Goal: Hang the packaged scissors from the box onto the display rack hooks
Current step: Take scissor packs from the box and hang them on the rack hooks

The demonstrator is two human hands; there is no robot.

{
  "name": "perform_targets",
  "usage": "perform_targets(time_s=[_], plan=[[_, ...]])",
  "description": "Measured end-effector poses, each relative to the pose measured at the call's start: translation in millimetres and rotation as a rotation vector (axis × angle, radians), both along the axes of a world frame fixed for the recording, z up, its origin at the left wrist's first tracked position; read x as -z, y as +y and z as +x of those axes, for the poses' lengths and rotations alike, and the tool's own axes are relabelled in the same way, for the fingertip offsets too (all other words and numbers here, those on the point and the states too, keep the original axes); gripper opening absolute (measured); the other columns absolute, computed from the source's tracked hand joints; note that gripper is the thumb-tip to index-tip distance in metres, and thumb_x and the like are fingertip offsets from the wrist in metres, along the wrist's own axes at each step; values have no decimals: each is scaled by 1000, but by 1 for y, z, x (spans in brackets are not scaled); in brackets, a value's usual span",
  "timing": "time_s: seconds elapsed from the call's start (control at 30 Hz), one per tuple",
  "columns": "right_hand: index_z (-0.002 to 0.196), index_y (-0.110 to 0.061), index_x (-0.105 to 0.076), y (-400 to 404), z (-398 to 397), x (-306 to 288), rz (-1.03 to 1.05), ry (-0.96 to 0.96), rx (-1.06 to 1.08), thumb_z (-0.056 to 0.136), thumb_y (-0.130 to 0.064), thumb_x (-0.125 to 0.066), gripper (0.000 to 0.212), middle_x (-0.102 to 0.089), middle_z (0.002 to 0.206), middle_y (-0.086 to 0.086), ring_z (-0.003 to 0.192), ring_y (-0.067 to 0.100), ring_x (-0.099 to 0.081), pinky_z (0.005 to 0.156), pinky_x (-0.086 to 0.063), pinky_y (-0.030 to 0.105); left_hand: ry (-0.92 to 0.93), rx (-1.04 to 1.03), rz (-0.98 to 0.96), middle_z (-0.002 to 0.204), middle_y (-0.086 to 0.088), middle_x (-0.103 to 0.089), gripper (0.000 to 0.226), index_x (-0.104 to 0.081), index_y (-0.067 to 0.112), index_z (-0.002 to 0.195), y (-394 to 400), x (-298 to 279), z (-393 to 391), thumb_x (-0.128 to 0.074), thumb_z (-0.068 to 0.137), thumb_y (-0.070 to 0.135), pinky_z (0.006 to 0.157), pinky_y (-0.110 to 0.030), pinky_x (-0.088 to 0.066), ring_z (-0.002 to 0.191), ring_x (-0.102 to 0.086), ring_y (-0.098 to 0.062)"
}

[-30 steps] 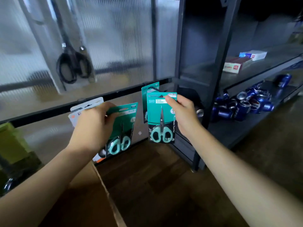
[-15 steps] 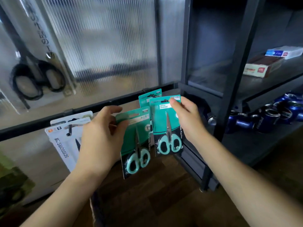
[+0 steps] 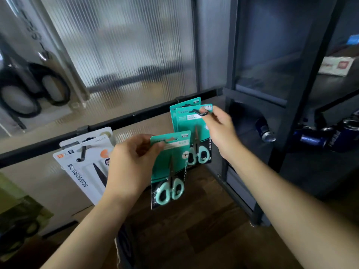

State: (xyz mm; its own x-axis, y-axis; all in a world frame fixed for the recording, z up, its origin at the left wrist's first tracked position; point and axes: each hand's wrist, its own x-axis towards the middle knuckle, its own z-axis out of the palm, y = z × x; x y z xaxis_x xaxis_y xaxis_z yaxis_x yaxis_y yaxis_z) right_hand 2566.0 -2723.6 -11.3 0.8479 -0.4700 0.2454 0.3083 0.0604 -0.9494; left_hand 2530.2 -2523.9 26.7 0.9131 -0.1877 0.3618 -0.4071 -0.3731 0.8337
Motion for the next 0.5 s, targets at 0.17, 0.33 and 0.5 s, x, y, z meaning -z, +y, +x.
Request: perform_targets(time_s=[0.17,0.33,0.5], plan=[[93,-23,-62,-1,15,-3,-100,45,6,97,-17,-50,15,-69,101,-3,90,7,-66,68,-50,19,62,41,-39,82,12,-68,13,-62,29,75,1,2,4,-64,86,21,56,-8,-50,80,-65,-5],[99,-19,-60,-7,18,6,-152,22,144,95,-16,-55,8,-66,98,-3,85,4,-62,68,-46,16,67,143,-69,85,10,-70,12,-64,25,75,-10,2,7,-64,86,20,68,-17,-56,81,-68,-3],[103,-17,-62,-31,-7,35,-294,84,312,94,-25,-56,13,-68,98,2,93,17,-65,79,-54,36,90,244,-143,90,5,-72,10,-66,22,79,-40,-4,13,-64,87,15,75,-24,-56,84,-69,-5]])
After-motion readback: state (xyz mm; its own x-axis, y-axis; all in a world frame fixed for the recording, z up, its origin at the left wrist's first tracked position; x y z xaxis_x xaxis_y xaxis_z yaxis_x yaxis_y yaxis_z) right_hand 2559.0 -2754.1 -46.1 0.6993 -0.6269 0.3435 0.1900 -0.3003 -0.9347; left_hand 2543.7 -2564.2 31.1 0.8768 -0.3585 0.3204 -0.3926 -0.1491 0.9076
